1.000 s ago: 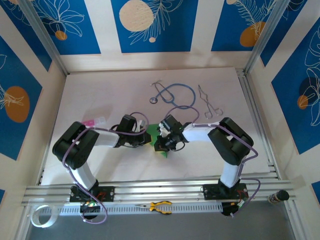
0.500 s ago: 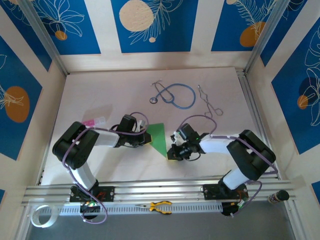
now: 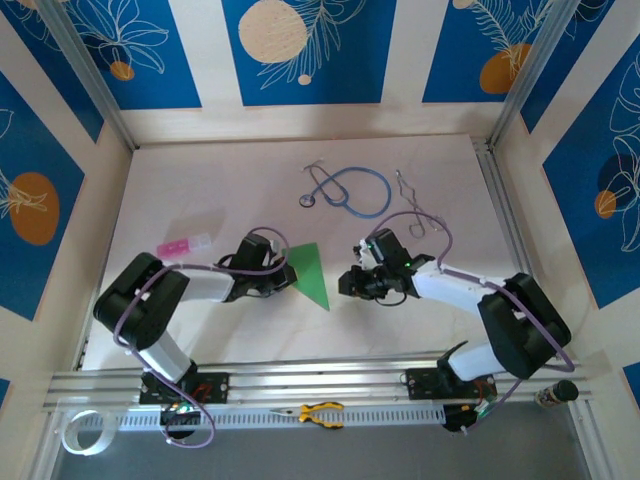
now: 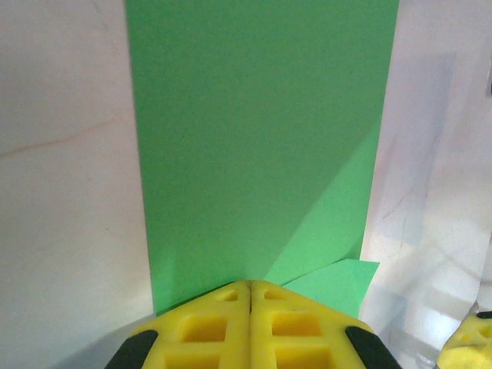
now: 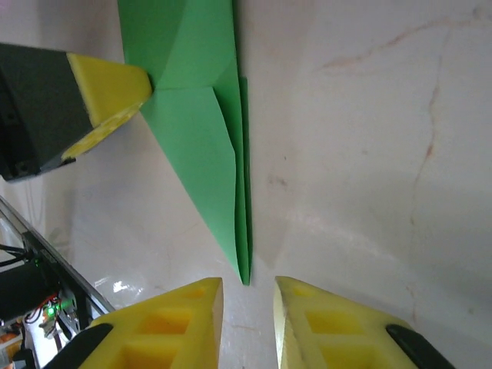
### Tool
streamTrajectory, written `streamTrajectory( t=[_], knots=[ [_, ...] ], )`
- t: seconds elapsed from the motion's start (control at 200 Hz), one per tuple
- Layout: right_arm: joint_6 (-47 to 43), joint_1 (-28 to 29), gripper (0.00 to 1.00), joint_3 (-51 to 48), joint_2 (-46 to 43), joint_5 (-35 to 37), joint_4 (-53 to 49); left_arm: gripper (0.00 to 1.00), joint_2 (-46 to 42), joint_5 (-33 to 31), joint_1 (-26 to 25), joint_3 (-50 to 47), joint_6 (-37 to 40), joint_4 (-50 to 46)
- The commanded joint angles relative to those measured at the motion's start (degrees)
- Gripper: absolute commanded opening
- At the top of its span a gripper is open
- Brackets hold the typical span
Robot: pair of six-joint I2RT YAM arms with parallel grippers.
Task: Fold a paper plane with a square sheet of paper (pick it up from the middle)
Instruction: Third fold the triangle at the center of the table.
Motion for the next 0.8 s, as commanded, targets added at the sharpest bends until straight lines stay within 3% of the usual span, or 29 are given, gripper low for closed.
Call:
streamTrajectory(
  t=[0.0,0.385,0.545,0.795],
  knots=[
    [0.2,0.6,0.27,2.6,1.4,0.9,-2.1,0.06,-2.3,-4.3,-1.2,-0.9,-2.6,0.0],
    [-0.7,2.2,0.39,4.3,3.8,2.2,-2.0,0.3,-12.1,-7.9,-0.5,2.7,7.5,-16.6],
    [-1.7,2.9,0.39,5.9,6.1,1.1,-2.1,0.37,-13.1,-5.0,2.2,1.9,9.1,-17.0],
    [-3.9,3.8,0.37,9.5,9.8,0.5,-3.4,0.4,-8.0,6.9,6.2,3.2,7.6,-13.4]
  ],
)
